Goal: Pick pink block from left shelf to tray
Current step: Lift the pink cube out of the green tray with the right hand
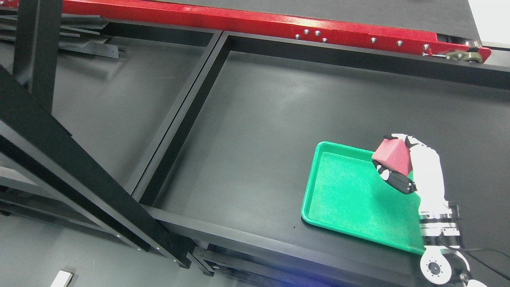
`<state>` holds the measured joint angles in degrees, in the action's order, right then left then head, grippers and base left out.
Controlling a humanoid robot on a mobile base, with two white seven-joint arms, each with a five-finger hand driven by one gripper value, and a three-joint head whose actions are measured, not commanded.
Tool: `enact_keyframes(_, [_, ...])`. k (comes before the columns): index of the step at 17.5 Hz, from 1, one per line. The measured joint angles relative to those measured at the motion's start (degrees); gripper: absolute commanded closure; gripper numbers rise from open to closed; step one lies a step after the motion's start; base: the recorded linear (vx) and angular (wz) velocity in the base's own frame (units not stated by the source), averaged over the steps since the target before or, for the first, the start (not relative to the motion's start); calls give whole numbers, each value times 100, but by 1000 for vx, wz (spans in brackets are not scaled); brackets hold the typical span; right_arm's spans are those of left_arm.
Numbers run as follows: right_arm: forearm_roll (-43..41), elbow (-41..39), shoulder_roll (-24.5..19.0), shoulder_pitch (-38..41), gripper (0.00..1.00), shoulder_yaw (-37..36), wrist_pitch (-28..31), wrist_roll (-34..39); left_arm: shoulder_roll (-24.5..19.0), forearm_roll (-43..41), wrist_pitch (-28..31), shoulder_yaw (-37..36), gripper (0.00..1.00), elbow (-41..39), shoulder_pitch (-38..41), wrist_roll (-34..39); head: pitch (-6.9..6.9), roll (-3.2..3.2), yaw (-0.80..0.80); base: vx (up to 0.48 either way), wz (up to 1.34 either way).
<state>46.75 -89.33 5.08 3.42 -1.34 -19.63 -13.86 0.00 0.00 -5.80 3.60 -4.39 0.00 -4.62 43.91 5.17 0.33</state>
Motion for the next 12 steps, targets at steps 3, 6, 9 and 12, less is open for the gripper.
enact_keyframes(3, [-69, -107, -54, 38, 97, -96, -10, -40, 0, 0, 0, 0, 0, 0, 0, 0, 0, 0, 0, 0, 0])
enact_keyframes(6, [-112, -199, -94, 60, 97, -170, -13, -59, 0, 0, -1, 0, 0, 0, 0, 0, 0, 0, 0, 0, 0])
enact_keyframes(9, [-133, -259, -122, 81, 97, -222, -13, -62, 0, 0, 0, 0, 0, 0, 0, 0, 0, 0, 0, 0, 0])
enact_keyframes(12, [-143, -305, -141, 100, 97, -262, -13, -62, 0, 0, 0, 0, 0, 0, 0, 0, 0, 0, 0, 0, 4])
